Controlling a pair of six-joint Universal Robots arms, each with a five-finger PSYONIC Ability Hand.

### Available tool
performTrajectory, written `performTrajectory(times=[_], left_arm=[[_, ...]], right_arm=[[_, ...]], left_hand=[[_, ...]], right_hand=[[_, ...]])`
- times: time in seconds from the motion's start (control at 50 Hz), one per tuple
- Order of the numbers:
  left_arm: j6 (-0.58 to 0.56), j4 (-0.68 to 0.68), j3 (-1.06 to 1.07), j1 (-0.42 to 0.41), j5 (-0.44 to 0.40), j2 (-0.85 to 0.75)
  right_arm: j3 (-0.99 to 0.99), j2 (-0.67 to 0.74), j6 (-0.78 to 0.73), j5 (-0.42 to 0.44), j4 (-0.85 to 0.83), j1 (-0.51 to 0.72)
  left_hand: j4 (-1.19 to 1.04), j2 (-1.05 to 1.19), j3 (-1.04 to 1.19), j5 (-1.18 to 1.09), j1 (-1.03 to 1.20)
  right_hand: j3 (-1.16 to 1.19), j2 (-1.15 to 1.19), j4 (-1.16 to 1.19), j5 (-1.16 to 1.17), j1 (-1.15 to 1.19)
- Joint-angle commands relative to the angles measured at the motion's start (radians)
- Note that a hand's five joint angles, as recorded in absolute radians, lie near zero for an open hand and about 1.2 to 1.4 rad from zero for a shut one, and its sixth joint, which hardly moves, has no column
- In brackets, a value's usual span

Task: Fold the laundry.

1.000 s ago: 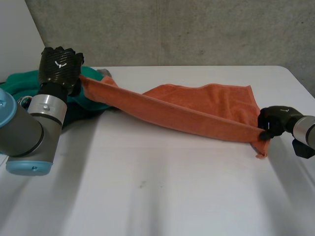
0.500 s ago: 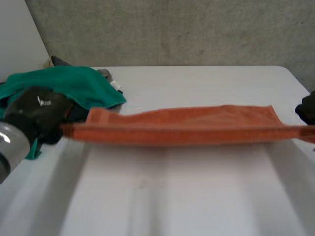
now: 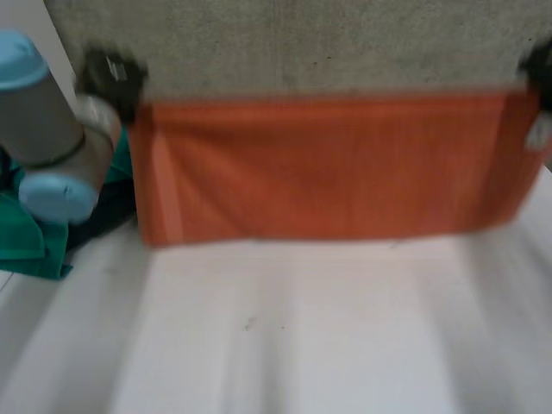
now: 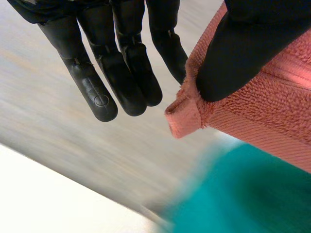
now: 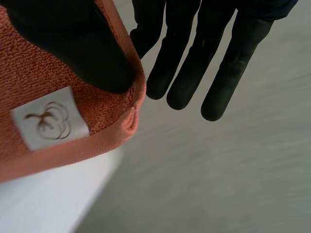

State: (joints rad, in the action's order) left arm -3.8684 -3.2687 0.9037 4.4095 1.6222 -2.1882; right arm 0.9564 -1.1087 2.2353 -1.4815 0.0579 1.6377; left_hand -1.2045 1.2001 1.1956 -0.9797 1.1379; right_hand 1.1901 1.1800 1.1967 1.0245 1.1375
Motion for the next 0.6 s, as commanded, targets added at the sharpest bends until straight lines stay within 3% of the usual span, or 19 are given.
performTrajectory(times=[0.02, 0.4, 0.6], left_arm=[[0.023, -0.512, -0.108, -0.005, 0.03, 0.027], [0.083, -0.431, 0.366, -0.018, 0.028, 0.028], [0.067, -0.327, 0.671, -0.047, 0.027, 0.102]], right_arm=[[0.044, -0.062, 0.208, 0.015, -0.528, 0.004], [0.306, 0.029, 0.214, 0.089, -0.477, 0.014], [0.493, 0.053, 0.165, 0.112, -0.222, 0.004]], left_hand=[[-0.192, 0.196, 0.201, -0.242, 0.258], [-0.192, 0.196, 0.201, -0.242, 0.258], [-0.192, 0.196, 0.201, -0.242, 0.258]], right_hand=[[0.206, 0.216, 0.2, 0.197, 0.259], [0.206, 0.216, 0.2, 0.197, 0.259], [0.206, 0.216, 0.2, 0.197, 0.259]])
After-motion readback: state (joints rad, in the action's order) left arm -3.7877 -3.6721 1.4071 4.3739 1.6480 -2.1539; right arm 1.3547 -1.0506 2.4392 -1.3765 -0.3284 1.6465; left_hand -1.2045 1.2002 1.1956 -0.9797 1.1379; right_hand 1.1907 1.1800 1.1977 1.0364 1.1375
